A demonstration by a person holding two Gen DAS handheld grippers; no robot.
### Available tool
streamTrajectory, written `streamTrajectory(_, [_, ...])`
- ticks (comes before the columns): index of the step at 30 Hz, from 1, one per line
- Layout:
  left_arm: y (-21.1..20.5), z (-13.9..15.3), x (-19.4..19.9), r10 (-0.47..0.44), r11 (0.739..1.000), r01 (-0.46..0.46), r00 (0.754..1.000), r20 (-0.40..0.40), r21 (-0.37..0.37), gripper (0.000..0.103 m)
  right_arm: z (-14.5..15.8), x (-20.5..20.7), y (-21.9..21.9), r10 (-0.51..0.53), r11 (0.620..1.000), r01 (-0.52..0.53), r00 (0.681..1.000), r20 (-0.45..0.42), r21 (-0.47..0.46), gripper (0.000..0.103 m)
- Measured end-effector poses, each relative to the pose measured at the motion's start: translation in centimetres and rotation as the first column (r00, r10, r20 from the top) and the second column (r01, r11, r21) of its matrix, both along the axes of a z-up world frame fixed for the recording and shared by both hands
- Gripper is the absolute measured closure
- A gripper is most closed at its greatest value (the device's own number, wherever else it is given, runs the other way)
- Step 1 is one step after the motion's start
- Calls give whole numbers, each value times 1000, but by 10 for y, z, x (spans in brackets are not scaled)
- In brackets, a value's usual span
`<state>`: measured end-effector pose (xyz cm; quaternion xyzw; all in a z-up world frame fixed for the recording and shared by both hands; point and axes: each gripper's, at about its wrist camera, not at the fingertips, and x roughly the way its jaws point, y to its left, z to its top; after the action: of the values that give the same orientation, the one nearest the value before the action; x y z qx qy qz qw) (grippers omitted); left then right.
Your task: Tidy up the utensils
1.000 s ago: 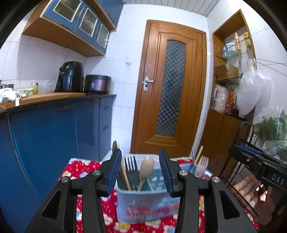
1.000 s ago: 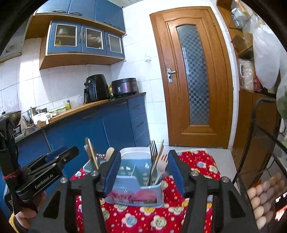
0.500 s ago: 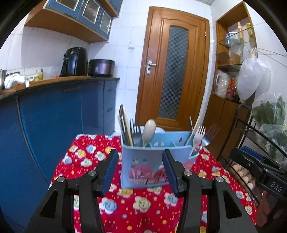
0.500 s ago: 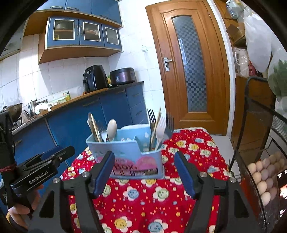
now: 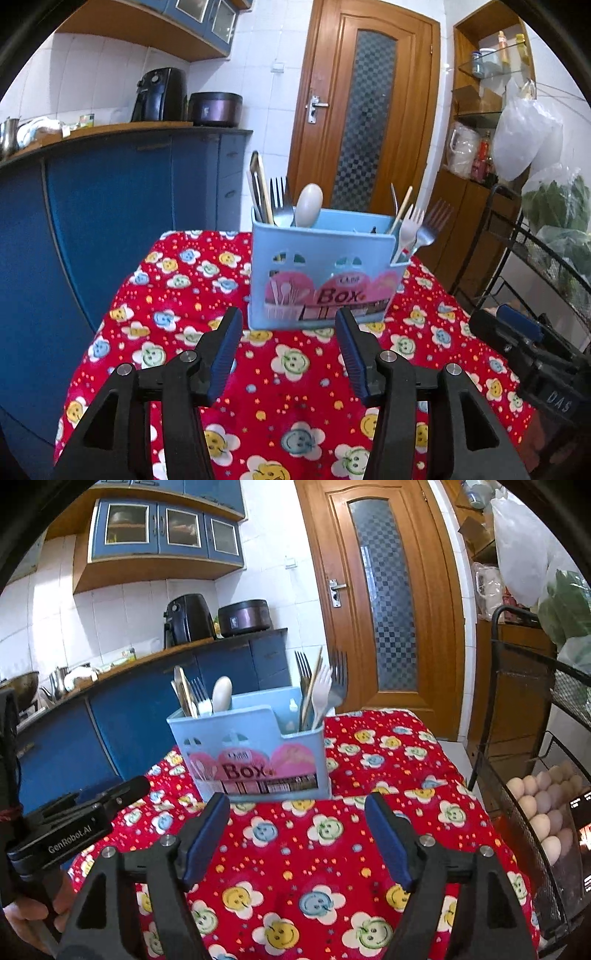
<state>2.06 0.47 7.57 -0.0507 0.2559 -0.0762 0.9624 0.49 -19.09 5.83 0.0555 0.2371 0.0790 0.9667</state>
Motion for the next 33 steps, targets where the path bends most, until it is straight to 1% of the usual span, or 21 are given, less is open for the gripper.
streamTrajectory(5, [-3, -14, -1, 16, 1000, -16, 1000, -10, 27, 50, -15, -2, 2, -22, 999, 22, 1000, -2, -25, 25])
streamTrajectory(10, [-5, -30, -1, 26, 999, -24, 999, -43, 37, 50, -31, -1, 7, -27, 998, 25, 999, -21, -54, 24])
streamTrajectory(13, [-6, -37, -2, 37, 998, -34, 998, -45, 52, 50, -37, -2, 7, -32, 999, 31, 999, -26, -45, 24])
streamTrajectory(16, [-8, -41, -5, 59, 996, -57, 998, -19, 69, 49, -38, -3, 7, -30, 999, 29, 999, -27, -40, 24])
streamTrajectory(20, [-8, -43, -7, 69, 995, -69, 998, 5, 70, 50, -43, -4, 6, -39, 999, 39, 999, -30, -29, 24])
streamTrajectory(25, [-9, -44, -11, 83, 994, -85, 996, 36, 75, 50, -47, -7, 9, -50, 998, 49, 998, -32, -43, 24])
streamTrajectory(33, [-7, -44, -11, 104, 991, -107, 994, 41, 74, 50, -46, -10, 7, -65, 997, 65, 998, -9, -42, 24])
